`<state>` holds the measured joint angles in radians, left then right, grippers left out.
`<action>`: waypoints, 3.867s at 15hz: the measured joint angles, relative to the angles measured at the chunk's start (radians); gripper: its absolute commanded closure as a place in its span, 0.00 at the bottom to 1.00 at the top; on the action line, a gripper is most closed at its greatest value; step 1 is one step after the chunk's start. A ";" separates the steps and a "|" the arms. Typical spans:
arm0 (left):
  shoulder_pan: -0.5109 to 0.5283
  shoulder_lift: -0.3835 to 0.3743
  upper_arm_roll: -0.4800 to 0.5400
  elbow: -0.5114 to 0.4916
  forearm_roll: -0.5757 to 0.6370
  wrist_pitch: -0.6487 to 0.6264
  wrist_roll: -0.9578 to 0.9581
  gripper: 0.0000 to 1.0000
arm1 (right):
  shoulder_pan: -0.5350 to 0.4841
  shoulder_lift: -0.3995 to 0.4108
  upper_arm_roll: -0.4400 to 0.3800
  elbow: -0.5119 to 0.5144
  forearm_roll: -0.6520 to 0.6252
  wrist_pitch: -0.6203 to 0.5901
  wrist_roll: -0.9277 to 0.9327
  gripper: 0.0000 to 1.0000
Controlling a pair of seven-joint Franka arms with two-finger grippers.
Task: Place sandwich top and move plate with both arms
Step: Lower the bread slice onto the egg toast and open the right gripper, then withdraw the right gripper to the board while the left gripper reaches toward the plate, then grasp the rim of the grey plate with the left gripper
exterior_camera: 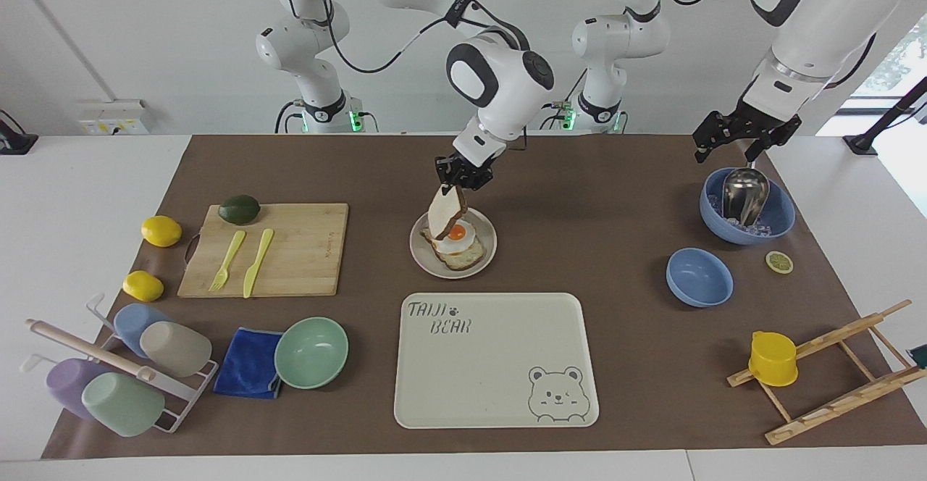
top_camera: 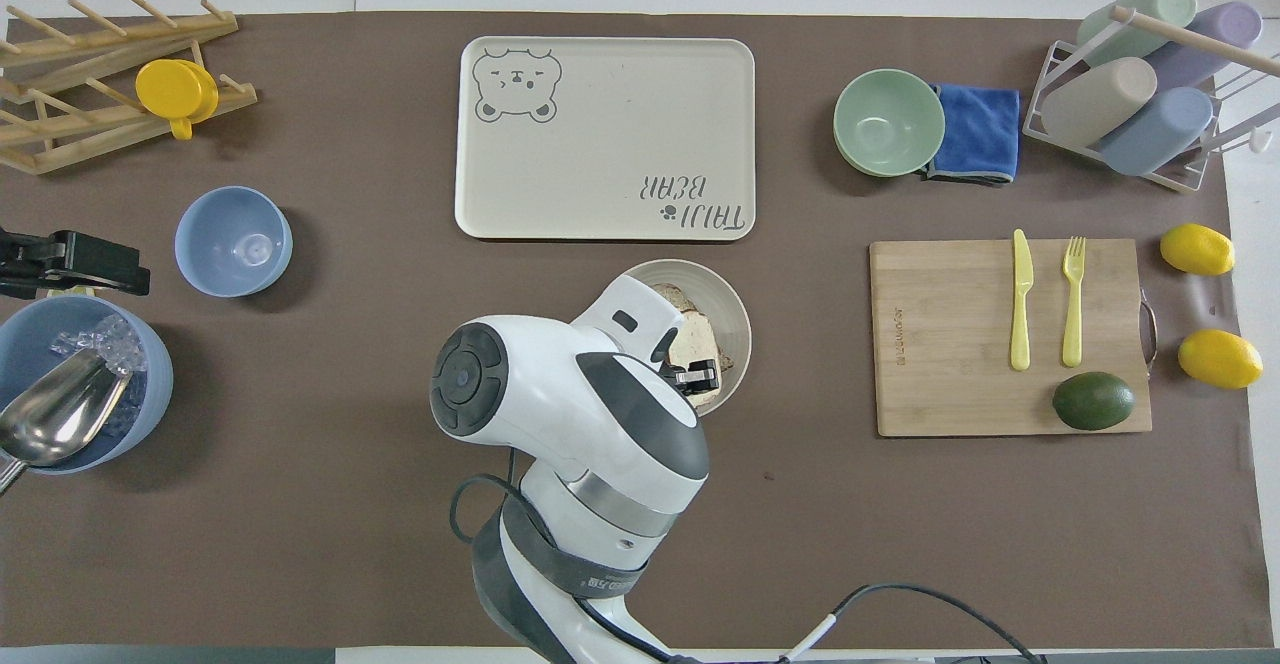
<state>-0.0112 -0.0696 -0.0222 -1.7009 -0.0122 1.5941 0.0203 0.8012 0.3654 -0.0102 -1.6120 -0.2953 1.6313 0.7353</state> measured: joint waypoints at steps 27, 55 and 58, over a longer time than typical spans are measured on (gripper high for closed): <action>0.000 0.000 0.001 0.000 0.000 0.000 0.000 0.00 | -0.082 0.002 0.001 -0.124 0.171 0.429 -0.001 0.38; -0.336 0.105 -0.010 -0.329 -0.277 0.566 -0.359 0.00 | -0.629 -0.352 -0.013 -0.046 0.289 -0.162 -0.577 0.00; -0.426 0.212 -0.011 -0.332 -0.281 0.671 -0.382 0.00 | -0.669 -0.356 -0.011 -0.050 0.289 -0.169 -0.624 0.00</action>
<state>-0.4376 0.1426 -0.0331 -2.0330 -0.2936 2.2652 -0.3614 0.1318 0.0099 -0.0211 -1.6619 -0.0059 1.4619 0.1115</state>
